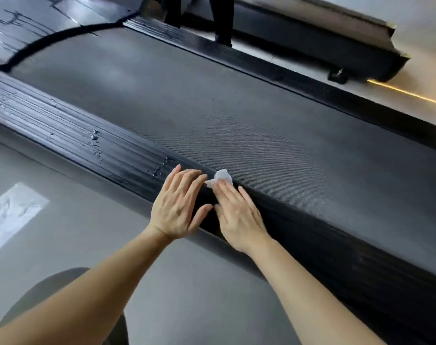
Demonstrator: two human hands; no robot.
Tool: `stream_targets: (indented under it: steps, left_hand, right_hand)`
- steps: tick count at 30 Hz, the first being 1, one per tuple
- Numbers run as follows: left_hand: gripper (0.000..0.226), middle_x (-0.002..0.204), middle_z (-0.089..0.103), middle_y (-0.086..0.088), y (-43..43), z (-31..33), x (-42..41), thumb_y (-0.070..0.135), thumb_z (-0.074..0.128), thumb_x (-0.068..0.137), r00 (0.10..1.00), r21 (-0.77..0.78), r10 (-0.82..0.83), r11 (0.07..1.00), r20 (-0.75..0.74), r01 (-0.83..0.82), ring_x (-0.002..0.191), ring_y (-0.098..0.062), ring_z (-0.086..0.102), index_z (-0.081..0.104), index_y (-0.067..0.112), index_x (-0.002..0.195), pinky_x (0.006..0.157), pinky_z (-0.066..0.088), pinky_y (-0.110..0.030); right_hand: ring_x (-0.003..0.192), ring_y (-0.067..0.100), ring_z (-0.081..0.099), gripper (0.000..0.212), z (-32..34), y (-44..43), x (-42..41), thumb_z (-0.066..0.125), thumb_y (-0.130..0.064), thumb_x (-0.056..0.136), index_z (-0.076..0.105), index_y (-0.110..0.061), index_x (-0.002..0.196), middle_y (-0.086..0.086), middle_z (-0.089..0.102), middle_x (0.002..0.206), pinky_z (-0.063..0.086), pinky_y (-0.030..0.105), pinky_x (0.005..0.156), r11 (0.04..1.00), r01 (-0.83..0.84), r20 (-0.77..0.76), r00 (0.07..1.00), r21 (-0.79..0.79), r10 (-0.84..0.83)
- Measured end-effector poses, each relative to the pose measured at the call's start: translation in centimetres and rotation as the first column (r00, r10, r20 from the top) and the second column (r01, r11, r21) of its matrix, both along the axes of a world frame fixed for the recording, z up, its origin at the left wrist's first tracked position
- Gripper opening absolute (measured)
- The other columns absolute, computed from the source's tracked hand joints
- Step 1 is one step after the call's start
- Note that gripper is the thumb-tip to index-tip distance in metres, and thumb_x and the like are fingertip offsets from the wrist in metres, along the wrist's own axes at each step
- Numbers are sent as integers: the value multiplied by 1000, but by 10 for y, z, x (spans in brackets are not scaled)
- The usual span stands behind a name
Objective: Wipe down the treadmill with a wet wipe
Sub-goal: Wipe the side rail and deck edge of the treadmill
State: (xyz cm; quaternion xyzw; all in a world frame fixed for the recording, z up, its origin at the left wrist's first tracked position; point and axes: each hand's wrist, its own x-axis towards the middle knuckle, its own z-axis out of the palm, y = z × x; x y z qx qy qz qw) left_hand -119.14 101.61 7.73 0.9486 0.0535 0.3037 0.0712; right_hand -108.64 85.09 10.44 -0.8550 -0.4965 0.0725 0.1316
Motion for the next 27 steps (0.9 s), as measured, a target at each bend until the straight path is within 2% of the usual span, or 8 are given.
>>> stream_targets:
  steps: [4, 8, 11, 15, 18, 21, 24, 27]
  left_hand:
    - [54, 132, 60, -20, 1, -3, -2, 36, 52, 98, 1000, 10, 29, 1000, 1, -29, 125, -39, 56, 60, -3, 135, 120, 28, -59]
    - [49, 127, 61, -14, -4, 1, -4, 35, 56, 94, 997, 21, 58, 998, -51, -57, 121, -36, 57, 62, 2, 130, 121, 26, -58]
    - [43, 118, 60, -10, -7, 10, -18, 43, 60, 94, 949, -52, 313, 947, -45, -316, 113, -33, 55, 63, 8, 120, 113, 34, -52]
    - [38, 77, 58, 3, -5, 24, -55, 51, 63, 94, 784, -402, 594, 683, -181, -610, 77, -28, 56, 53, 18, 77, 73, 42, -40]
    - [70, 56, 59, -2, -1, 25, -66, 74, 54, 90, 712, -623, 512, 371, -481, -688, 62, -28, 59, 59, 11, 60, 59, 42, -32]
    - [77, 61, 56, -10, 4, 17, -69, 79, 60, 83, 766, -827, 397, 33, -505, -562, 57, -23, 50, 73, 5, 69, 58, 38, -32]
    - [76, 63, 38, -5, 12, 11, -72, 81, 66, 76, 824, -870, 284, -111, -491, -480, 54, -16, 34, 74, 5, 72, 52, 31, -30]
    - [68, 65, 31, -3, 17, 7, -75, 86, 68, 68, 847, -864, 181, -173, -499, -472, 54, -14, 27, 63, 22, 46, 46, 23, -24]
  right_hand:
    - [156, 4, 2, 70, -7, -95, 0, 8, -54, 101, 19, -23, 163, -8, 9, 171, 6, 36, 129, 975, 194, 77, 979, -104, -187]
    - [147, 25, 39, 88, -8, -192, 14, 1, -64, 99, 42, -5, 151, 11, 43, 158, 32, 47, 121, 825, 513, 242, 854, -237, -461]
    - [134, 34, 50, 98, -7, -196, 8, -2, -70, 96, 50, 1, 138, 19, 54, 143, 41, 50, 110, 742, 617, 250, 786, -261, -566]
    - [142, 36, 42, 94, -6, -136, -19, 15, -68, 95, 44, 7, 144, 25, 49, 148, 35, 49, 118, 793, 583, 270, 804, -177, -530]
    - [147, 39, 35, 94, -8, -79, -50, 21, -66, 98, 39, 11, 149, 29, 40, 155, 29, 49, 123, 866, 482, 244, 863, -134, -442]
    - [151, 41, 27, 93, -11, -19, -75, 21, -65, 99, 34, 11, 151, 31, 32, 159, 21, 49, 125, 930, 356, 205, 920, -91, -332]
    - [157, 35, 11, 91, -10, 45, -91, 11, -61, 97, 21, 6, 158, 26, 17, 166, 9, 46, 128, 977, 207, 150, 969, -59, -196]
    - [158, 25, 2, 85, -3, 82, -95, 3, -54, 94, 16, -3, 161, 16, 10, 170, 4, 45, 129, 997, 31, 123, 992, -66, -23]
